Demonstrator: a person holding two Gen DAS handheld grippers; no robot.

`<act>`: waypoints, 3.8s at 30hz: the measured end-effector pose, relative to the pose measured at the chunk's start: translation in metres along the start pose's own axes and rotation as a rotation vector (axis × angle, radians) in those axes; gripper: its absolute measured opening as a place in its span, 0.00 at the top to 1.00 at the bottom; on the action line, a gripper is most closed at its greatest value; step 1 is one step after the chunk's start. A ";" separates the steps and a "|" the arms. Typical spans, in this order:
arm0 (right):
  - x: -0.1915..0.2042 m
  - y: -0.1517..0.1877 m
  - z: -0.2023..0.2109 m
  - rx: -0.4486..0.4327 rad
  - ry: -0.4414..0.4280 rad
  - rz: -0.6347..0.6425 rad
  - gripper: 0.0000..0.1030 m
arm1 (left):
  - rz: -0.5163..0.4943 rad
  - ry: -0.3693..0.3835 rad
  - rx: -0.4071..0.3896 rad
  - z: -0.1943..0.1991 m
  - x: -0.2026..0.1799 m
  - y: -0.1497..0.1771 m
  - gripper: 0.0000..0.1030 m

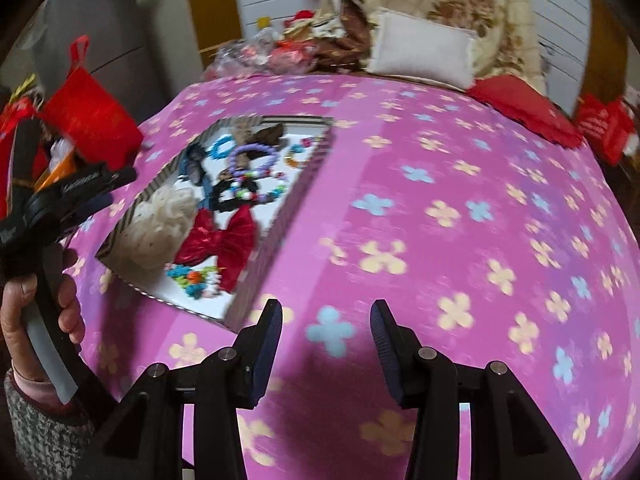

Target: Organize jewelry

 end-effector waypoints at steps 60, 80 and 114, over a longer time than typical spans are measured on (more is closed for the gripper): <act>-0.017 0.071 0.044 -0.085 0.083 0.087 0.44 | -0.278 -0.247 0.001 0.127 -0.075 0.148 0.18; -0.017 0.075 0.033 -0.054 0.100 0.083 0.44 | -0.291 -0.243 0.077 0.104 -0.073 0.165 0.18; -0.016 0.081 0.024 -0.033 0.103 0.087 0.43 | -0.297 -0.201 0.149 0.084 -0.074 0.181 0.18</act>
Point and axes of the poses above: each gripper's, at about its wrist camera, not at the fingertips, and z roughly against the way its jaws point, x to its left, y to its underside, the point moved 10 cm from there along -z, roughly the way its jaws point, and after that the axes turned 9 degrees about x, right-handed, at the moved point
